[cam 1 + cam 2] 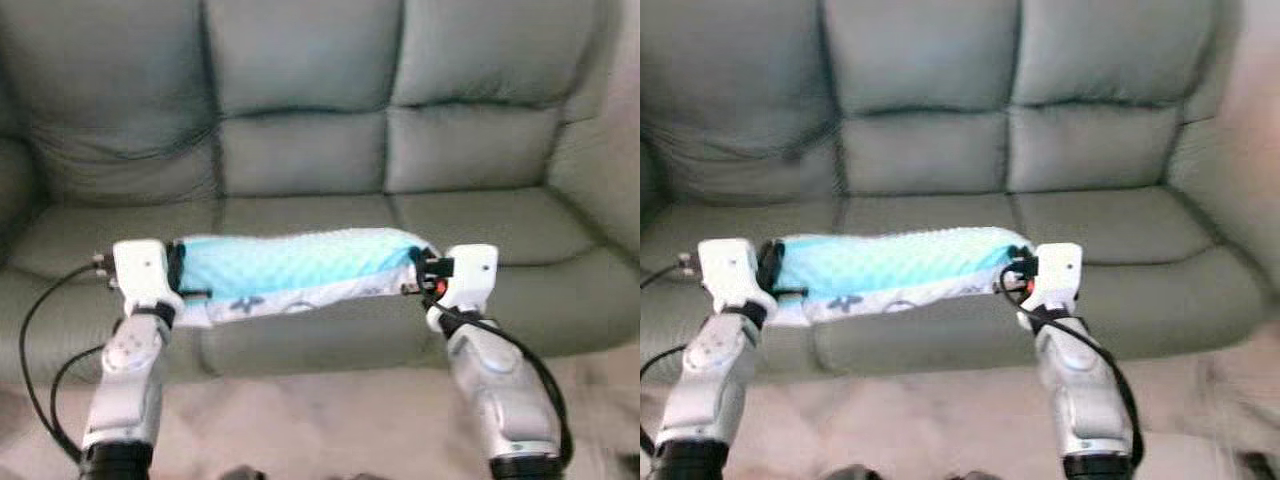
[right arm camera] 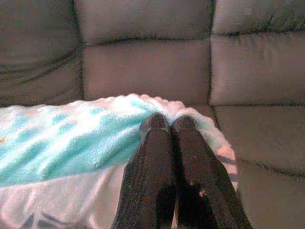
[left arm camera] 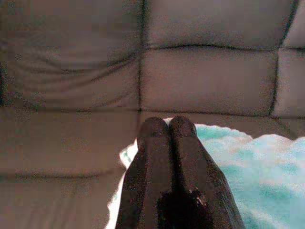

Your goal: Move the pillow to the sofa

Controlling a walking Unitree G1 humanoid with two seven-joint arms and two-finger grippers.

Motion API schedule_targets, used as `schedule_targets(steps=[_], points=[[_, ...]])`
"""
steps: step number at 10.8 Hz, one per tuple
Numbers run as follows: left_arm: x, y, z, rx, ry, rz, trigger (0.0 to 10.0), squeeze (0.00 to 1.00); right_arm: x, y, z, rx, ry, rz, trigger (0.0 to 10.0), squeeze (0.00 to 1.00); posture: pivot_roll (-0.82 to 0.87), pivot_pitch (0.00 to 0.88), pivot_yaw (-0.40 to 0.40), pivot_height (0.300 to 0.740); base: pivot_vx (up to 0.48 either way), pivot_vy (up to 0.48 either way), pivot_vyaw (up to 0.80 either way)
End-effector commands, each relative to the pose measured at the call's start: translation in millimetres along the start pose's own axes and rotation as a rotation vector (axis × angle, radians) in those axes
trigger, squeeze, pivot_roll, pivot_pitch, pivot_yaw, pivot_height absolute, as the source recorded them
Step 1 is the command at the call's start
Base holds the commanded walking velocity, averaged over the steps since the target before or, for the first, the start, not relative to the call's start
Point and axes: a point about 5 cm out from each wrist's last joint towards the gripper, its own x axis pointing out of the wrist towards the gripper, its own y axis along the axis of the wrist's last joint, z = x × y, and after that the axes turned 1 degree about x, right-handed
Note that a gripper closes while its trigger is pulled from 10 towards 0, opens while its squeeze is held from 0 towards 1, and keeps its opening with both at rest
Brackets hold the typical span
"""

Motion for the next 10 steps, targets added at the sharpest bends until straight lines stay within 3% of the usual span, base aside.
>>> schedule_targets(steps=[1, 7, 10], points=[[-1.4, -2, -6.4, 0.008, 0.022, -0.013, 10.0, 0.0, -1.0, 4, -1.0, -0.001, 0.006, 0.019, 10.0, 0.0, -0.1, 0.118, -0.026, 0.74, 0.0, 0.0, 0.0], [2.0, -4, -16.2, 0.06, 0.102, -0.033, 10.0, 0.0, -1.5, 4, 0.5, -0.006, 0.001, 0.016, 10.0, 0.0, -0.11, 0.113, -0.021, 0.74, 0.0, 0.0, 0.0], [7.7, 6, -15.5, 0.106, 0.135, 0.024, 10.0, 0.0, 2.5, 11, -1.8, -0.02, 0.017, 0.048, 10.0, 0.0, -0.11, 0.111, -0.016, 0.74, 0.0, 0.0, 0.0]])
